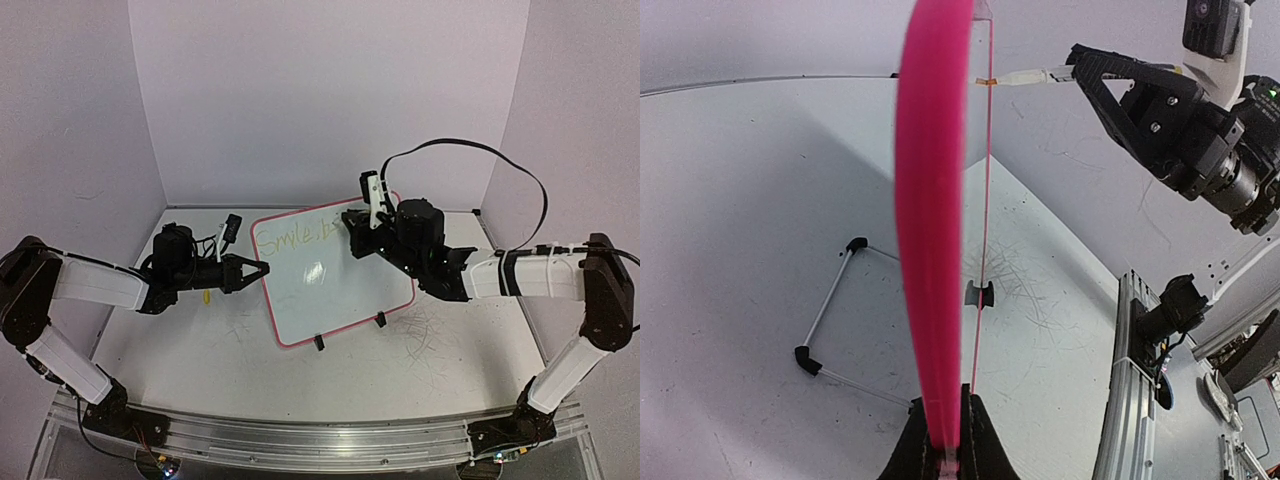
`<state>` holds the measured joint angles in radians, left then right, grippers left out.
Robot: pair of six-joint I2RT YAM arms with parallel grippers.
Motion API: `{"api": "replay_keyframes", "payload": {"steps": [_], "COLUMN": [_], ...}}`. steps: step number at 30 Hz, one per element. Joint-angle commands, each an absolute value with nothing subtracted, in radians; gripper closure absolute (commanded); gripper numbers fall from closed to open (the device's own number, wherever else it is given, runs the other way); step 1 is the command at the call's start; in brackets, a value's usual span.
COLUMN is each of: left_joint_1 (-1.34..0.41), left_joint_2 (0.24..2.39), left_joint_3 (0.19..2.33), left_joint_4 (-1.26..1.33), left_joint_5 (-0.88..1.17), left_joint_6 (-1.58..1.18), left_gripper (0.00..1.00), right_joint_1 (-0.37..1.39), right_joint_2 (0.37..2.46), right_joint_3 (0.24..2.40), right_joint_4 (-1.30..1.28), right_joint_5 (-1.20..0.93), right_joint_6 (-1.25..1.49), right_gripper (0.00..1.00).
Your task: Write a sentence on the whiteboard
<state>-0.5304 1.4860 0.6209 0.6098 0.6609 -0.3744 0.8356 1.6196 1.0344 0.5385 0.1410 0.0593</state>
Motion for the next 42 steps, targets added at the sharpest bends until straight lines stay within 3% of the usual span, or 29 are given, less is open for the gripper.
{"api": "replay_keyframes", "payload": {"steps": [1,26,35,38,42], "left_joint_1": [-0.535,-0.535,-0.535,-0.535,-0.534], "left_joint_2": [1.473,1.468,1.477,1.466,1.427], "left_joint_3": [0.627,0.620,0.628,0.628,0.610], "left_joint_4": [0.576,0.572,0.570,0.568,0.556], "left_joint_5": [0.641,0.634,0.639,0.640,0.627], "left_joint_6": [-0.311,-0.310,-0.331,-0.339,-0.333], "left_gripper": [1.00,1.00,1.00,0.94,0.73], "right_joint_1": [0.836,0.838,0.836,0.837,0.837], "right_joint_2": [1.622,1.547,1.312,1.304,1.233], "right_joint_3": [1.018,0.965,0.903,0.921,0.851], "right_joint_4": [0.537,0.508,0.558,0.481,0.507], "right_joint_5": [0.123,0.272,0.060,0.110,0.129], "right_joint_6": [0.085,0.074,0.024,0.029,0.075], "right_gripper": [1.00,1.00,1.00,1.00,1.00]}}
